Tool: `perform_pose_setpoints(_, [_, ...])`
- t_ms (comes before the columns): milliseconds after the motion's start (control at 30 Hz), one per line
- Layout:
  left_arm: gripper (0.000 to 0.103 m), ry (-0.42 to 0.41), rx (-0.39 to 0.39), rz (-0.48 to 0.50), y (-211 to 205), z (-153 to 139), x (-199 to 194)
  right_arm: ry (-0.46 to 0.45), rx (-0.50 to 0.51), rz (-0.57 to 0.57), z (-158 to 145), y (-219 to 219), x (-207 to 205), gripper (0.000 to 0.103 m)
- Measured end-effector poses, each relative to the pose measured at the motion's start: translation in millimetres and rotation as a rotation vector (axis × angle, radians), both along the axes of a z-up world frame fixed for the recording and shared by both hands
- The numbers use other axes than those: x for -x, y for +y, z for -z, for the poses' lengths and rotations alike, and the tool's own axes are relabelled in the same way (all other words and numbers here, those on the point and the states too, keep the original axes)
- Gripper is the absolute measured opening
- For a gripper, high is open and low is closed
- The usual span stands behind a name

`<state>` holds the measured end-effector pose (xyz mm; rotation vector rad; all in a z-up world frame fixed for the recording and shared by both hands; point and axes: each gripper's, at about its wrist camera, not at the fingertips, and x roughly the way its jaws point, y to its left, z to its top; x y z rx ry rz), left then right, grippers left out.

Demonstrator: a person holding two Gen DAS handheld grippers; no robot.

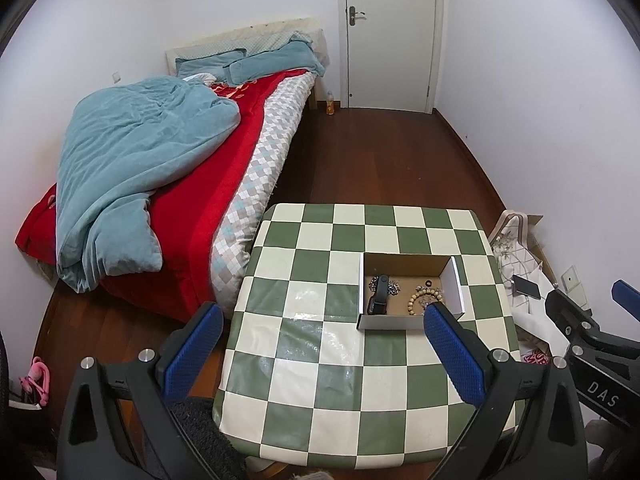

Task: Organize jewelry

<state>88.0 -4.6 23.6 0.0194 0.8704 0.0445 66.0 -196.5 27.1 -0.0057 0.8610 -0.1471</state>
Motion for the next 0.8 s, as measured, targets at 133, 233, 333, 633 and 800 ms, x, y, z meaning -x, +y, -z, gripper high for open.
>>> perform_pose_setpoints(133, [0.102, -0.002, -0.002, 0.001, -1.3, -1.0, 1.9, -0.001, 0.001, 0.000, 0.0, -0.2, 0.0, 0.103])
perform_pose_setpoints(233, [0.102, -0.004, -0.002, 0.000, -2.6, -2.1, 2.6, -0.002, 0.001, 0.000, -0.7, -0.3, 1.8, 0.103])
perform_pose_setpoints(333, [0.102, -0.007, -0.007, 0.001, -3.3, -2.5, 3.3, -0.002, -0.001, -0.001, -0.7, -1.0, 1.9, 0.103])
perform_pose_setpoints(633, [0.102, -0.013, -0.006, -0.001, -6.1, -3.8, 3.3, -0.003, 0.001, -0.001, -0.7, -0.5, 2.2, 0.103])
perform_pose_setpoints(800, [0.102, -0.010, -0.007, -0.003, -4.7, -4.1, 3.8, -0.002, 0.001, 0.000, 0.4, -0.3, 1.2, 0.103])
